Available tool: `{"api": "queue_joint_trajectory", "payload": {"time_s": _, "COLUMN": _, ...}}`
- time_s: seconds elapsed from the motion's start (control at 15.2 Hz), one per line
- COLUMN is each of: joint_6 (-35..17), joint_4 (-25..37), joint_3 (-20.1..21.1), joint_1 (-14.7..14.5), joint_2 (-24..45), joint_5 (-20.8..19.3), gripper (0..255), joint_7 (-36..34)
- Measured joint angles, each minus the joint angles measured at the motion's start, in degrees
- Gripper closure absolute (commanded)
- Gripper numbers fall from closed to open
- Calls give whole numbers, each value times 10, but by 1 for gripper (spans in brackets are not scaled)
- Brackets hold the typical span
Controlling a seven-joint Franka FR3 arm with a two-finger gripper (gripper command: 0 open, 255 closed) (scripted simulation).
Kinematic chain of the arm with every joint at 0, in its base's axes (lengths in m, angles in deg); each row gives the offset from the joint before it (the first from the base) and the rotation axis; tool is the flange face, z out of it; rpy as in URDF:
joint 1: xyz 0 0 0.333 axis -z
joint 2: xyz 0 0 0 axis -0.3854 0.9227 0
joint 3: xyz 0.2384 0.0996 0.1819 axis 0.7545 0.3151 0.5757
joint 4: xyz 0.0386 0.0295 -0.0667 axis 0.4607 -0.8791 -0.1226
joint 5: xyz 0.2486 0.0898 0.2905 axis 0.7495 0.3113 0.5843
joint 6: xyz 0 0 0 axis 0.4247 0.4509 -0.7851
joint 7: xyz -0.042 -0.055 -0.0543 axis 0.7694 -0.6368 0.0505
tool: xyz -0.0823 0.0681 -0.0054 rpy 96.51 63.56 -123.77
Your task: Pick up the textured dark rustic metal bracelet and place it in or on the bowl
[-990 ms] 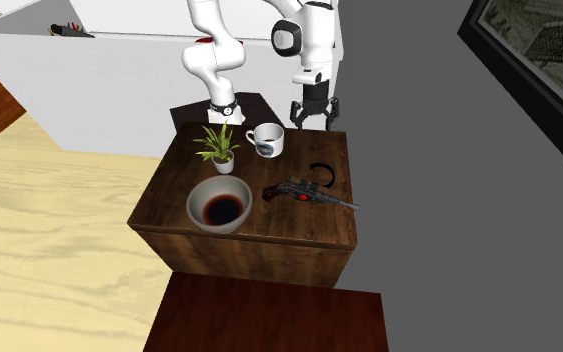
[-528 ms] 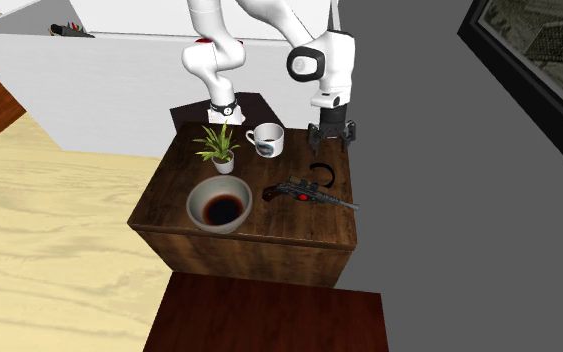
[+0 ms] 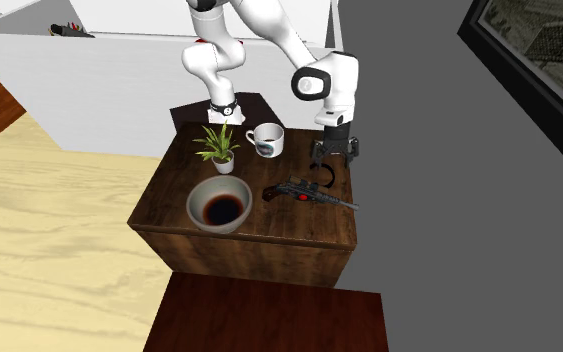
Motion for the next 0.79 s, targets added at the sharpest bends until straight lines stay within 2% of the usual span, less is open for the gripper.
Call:
{"api": "queue_joint_trajectory", "payload": {"time_s": 0.46, "joint_6": -5, "joint_4": 5, "joint_3": -5, "joint_1": -2, "joint_2": 11, "joint_5": -10, "gripper": 0, "joint_7": -5}}
{"api": "queue_joint_trajectory", "payload": {"time_s": 0.53, "joint_6": -5, "joint_4": 5, "joint_3": -5, "joint_1": -2, "joint_2": 11, "joint_5": -10, "gripper": 255, "joint_7": -5}}
{"api": "queue_joint_trajectory", "payload": {"time_s": 0.79, "joint_6": -6, "joint_4": 8, "joint_3": -3, "joint_1": -4, "joint_2": 10, "joint_5": -10, "gripper": 255, "joint_7": -6}}
